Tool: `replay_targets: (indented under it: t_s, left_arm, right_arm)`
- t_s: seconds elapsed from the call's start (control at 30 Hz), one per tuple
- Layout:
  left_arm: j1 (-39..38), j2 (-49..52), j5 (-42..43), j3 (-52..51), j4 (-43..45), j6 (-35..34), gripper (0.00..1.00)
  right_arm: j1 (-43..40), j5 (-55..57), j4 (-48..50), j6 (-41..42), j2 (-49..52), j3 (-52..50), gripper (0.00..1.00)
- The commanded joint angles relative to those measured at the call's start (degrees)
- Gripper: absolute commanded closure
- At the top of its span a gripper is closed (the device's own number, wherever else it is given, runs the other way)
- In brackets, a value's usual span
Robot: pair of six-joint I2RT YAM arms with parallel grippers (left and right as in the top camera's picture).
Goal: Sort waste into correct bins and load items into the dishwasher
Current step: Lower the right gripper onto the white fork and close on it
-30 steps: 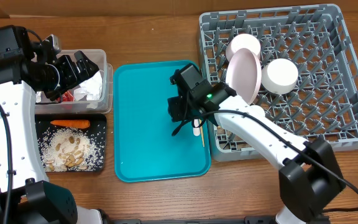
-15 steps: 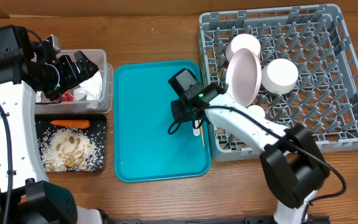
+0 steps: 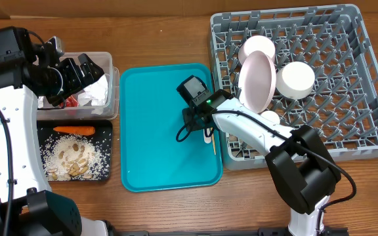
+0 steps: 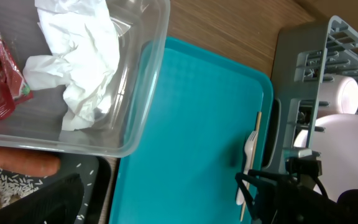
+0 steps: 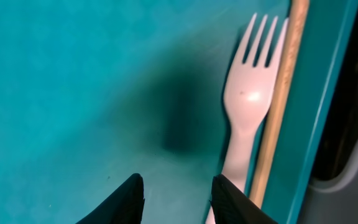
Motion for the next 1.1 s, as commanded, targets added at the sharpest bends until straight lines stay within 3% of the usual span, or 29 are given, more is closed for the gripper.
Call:
replay_targets:
  t_s: [0.0, 1.07]
  left_arm:
    - [-0.07, -1.25, -0.35, 1.4, 0.07, -0.5, 0.0]
    - [-0.07, -1.25, -0.35, 1.4, 0.07, -0.5, 0.0]
  right_arm:
    - [0.0, 3.28, 0.79, 0.44, 0.11, -0.22, 0.61]
    - [-3.39, 3.19, 2.05, 2.16, 2.6, -0.22, 0.61]
